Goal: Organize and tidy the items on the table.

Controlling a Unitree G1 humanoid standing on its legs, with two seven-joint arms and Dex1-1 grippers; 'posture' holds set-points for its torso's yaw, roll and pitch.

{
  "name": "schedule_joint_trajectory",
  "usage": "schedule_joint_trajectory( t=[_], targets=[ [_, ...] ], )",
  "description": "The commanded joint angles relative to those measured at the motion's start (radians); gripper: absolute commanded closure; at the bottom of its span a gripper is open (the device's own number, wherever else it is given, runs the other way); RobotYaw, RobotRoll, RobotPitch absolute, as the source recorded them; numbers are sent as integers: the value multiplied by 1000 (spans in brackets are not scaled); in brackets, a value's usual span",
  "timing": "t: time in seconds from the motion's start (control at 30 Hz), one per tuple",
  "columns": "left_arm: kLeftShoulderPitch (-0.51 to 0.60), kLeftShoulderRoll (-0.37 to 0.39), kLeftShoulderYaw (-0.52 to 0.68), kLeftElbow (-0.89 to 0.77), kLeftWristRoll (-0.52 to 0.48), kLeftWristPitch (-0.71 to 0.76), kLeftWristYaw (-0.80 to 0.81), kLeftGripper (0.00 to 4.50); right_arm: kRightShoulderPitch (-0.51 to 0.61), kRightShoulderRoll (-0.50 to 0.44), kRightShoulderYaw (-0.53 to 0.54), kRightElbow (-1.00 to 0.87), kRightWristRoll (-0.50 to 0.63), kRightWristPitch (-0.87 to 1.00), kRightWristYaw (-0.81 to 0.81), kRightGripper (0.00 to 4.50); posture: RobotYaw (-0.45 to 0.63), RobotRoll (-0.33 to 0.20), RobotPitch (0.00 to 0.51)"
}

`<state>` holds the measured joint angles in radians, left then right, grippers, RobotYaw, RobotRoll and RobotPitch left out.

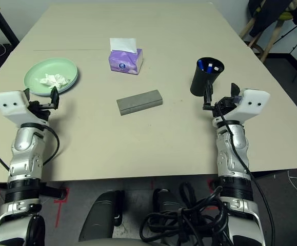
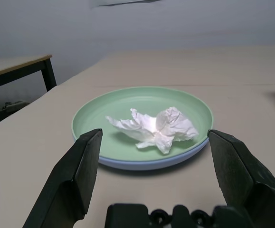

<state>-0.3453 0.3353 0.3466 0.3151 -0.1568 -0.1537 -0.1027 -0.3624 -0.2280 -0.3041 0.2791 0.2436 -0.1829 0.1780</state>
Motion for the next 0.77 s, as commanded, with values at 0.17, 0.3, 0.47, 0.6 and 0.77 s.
schedule_joint_trajectory(
  t=[0.17,0.3,0.47,0.6,0.77],
  targets=[
    [-8,17,10,65,-60,-43,-88,0,34,-51,5,20,2,39,47,33,71,0,111],
    [-9,26,11,82,-69,-45,-113,0,46,-49,0,8,14,42,64,33,65,0,107],
    [-7,28,4,81,-71,-40,-130,0,61,-38,1,-14,29,47,71,33,65,0,107],
    [-3,31,4,77,-72,-31,-135,0,61,-41,3,-17,29,51,70,33,63,0,105],
    [1,33,6,75,-74,-26,-138,0,61,-40,8,-21,24,55,66,33,63,0,106]
  ],
)
